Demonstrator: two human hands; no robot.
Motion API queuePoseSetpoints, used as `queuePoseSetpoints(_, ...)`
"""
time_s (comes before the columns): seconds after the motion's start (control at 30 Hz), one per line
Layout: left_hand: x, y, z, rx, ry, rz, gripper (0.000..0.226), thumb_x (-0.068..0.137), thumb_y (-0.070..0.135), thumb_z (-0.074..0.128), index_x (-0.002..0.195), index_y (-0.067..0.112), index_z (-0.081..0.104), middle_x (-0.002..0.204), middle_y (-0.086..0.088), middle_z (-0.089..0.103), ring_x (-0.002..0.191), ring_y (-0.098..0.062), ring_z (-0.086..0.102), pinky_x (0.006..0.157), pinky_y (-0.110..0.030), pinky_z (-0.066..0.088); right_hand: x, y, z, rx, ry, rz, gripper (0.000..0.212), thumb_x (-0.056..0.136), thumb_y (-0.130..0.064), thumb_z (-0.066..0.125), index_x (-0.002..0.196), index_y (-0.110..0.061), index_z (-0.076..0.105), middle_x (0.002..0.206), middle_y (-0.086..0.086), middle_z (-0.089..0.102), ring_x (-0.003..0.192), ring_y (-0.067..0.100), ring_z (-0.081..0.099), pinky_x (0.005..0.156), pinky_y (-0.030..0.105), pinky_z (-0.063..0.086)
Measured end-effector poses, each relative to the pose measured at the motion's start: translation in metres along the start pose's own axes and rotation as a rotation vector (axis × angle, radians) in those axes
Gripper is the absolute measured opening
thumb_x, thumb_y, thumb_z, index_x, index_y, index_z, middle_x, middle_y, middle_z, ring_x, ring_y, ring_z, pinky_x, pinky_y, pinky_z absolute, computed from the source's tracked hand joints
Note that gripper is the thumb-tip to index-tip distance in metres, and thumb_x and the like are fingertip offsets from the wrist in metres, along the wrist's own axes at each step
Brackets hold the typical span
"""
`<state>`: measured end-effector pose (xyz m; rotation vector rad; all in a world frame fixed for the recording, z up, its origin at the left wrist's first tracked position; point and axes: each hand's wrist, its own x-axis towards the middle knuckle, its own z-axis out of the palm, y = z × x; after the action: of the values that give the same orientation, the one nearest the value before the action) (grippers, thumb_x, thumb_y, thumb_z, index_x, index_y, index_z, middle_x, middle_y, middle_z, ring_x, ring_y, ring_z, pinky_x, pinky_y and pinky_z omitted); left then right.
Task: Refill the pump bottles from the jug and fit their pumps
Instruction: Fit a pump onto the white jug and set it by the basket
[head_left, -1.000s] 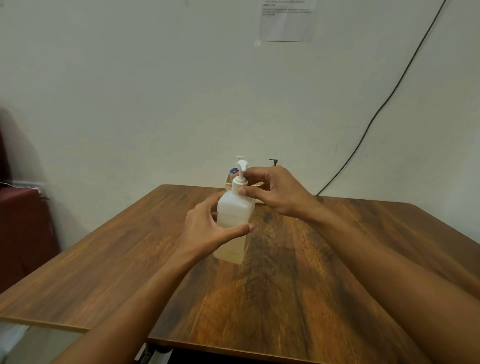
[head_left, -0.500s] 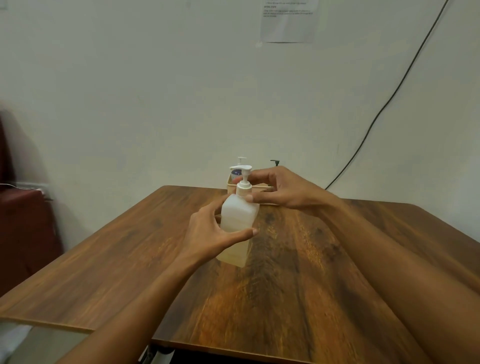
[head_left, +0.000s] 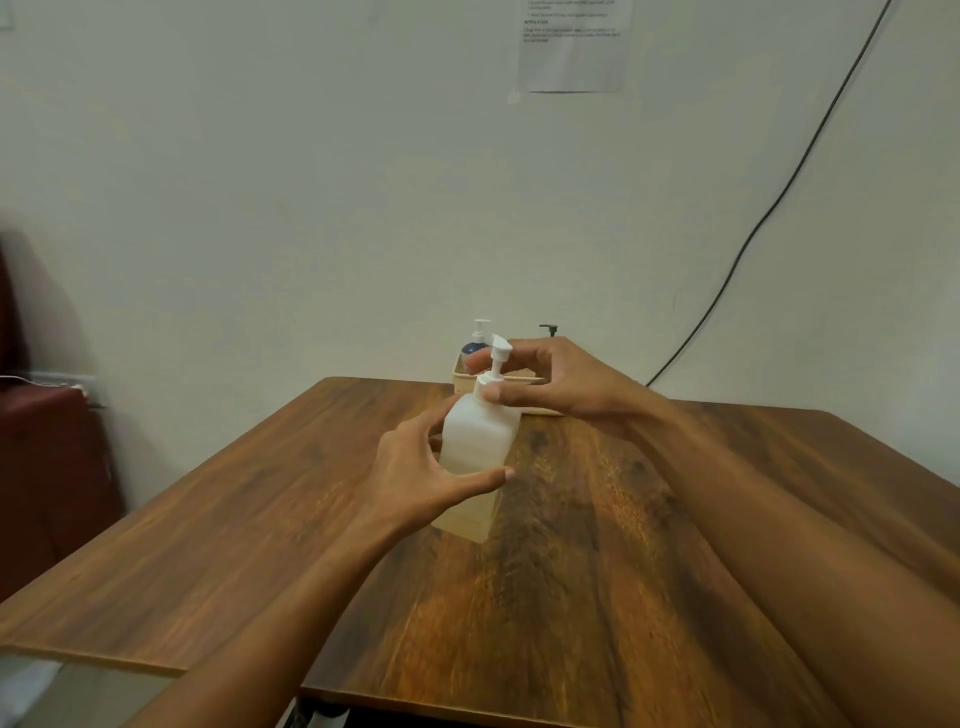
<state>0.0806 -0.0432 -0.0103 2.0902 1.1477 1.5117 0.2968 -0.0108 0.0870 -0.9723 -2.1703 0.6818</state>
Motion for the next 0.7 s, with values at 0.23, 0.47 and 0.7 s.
queuePoseSetpoints(0.23,0.002,0.003,0.002,0.008,0.008,0.019,0.097,0.058,0.08,0.08,0.142,0.039,0.055,0.127,0.019,0.068,0.104,0.003,0.067,0.079,-0.015,0.058,0.002,-0.009,0.013,-0.169,0.214,-0.05,0.048,0.067,-0.06,0.091,0.086,-0.018,0.08,0.09,-0.003,0.08,0.084,0.017,0.075,0.079,0.045,0.065)
queuePoseSetpoints(0.47,0.0,0.0,0.003,0.002,0.004,0.002,0.102,0.056,0.083,0.078,0.144,0.038,0.054,0.127,0.019,0.068,0.105,0.003,0.067,0.081,-0.016,0.058,-0.006,0.001,-0.001,0.004,-0.013,-0.037,0.035,0.085,-0.044,0.086,0.118,-0.036,0.078,0.121,-0.017,0.077,0.118,0.001,0.069,0.1,0.03,0.058)
queuePoseSetpoints(0.7,-0.001,0.006,0.006,-0.01,0.003,0.009,0.101,0.057,0.081,0.078,0.144,0.036,0.055,0.121,0.016,0.071,0.101,0.001,0.069,0.079,-0.016,0.059,-0.003,0.005,0.004,-0.001,0.133,-0.086,0.033,0.073,-0.051,0.091,0.098,-0.03,0.082,0.097,-0.011,0.082,0.093,0.009,0.077,0.075,0.022,0.061)
